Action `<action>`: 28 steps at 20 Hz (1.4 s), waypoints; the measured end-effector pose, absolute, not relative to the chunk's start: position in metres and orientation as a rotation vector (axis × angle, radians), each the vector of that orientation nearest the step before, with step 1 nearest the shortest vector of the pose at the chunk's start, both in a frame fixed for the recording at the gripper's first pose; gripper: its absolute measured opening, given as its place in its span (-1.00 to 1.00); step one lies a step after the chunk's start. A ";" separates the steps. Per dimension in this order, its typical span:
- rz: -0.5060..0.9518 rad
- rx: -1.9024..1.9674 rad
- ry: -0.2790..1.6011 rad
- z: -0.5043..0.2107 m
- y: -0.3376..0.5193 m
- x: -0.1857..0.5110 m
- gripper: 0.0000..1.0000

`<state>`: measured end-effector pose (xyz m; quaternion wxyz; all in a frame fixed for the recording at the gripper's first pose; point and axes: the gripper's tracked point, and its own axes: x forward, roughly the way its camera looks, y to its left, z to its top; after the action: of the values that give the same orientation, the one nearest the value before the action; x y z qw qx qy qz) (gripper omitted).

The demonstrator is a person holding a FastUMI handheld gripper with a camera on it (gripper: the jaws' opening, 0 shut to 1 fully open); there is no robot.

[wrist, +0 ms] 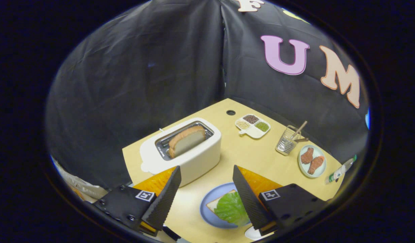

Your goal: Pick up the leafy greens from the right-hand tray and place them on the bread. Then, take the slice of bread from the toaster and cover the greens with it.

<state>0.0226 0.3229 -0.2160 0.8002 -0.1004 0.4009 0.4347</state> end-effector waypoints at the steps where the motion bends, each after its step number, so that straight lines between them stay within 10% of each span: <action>1: 0.935 -0.210 0.858 -0.213 0.330 0.024 0.96; 26: 0.786 -0.046 1.056 -0.259 0.416 0.045 0.86; 28: 0.778 -0.032 1.068 -0.264 0.419 0.045 0.55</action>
<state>0.0445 0.4188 -0.2643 0.7894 -0.0148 0.4958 0.3615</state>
